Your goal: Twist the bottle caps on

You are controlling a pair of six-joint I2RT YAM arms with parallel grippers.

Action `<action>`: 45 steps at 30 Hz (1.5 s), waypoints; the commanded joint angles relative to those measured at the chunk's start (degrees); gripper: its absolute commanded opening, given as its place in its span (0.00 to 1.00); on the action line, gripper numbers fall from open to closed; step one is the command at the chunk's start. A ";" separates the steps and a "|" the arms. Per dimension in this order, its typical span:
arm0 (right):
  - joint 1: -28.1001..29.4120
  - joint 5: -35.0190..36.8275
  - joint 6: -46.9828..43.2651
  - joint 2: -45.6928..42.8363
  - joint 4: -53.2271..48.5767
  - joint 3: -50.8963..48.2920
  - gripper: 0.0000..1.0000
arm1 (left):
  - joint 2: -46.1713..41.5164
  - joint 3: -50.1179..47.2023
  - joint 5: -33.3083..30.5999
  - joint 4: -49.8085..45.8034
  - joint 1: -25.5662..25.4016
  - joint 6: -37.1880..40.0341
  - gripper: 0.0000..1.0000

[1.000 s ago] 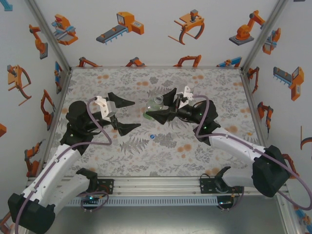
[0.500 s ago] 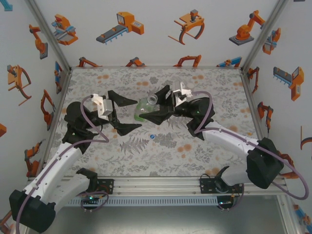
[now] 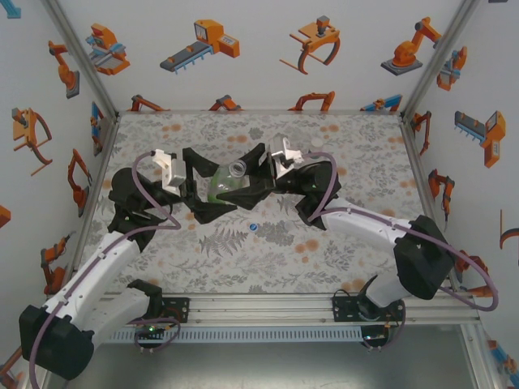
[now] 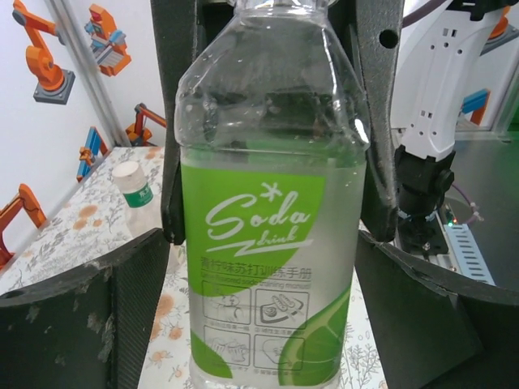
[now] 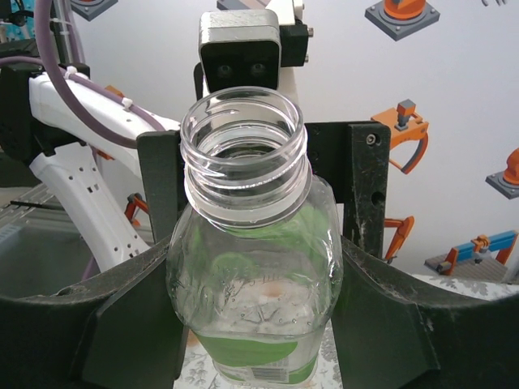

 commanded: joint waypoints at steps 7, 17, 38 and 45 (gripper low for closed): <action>0.93 1.70 -2.20 0.33 4.06 2.09 0.14 | 0.86 -0.51 2.00 3.65 -0.65 -2.73 0.82; 1.69 2.07 -2.38 0.49 4.39 2.59 0.12 | 1.68 -0.02 2.76 3.08 -0.86 -2.62 0.66; 1.22 4.30 -5.57 -4.28 -1.64 -0.44 0.56 | 0.10 2.73 3.11 -9.07 -0.96 5.62 0.31; -0.94 6.72 -8.89 -12.71 -9.21 -6.10 0.64 | -0.37 2.67 1.16 -9.87 -0.59 6.77 0.17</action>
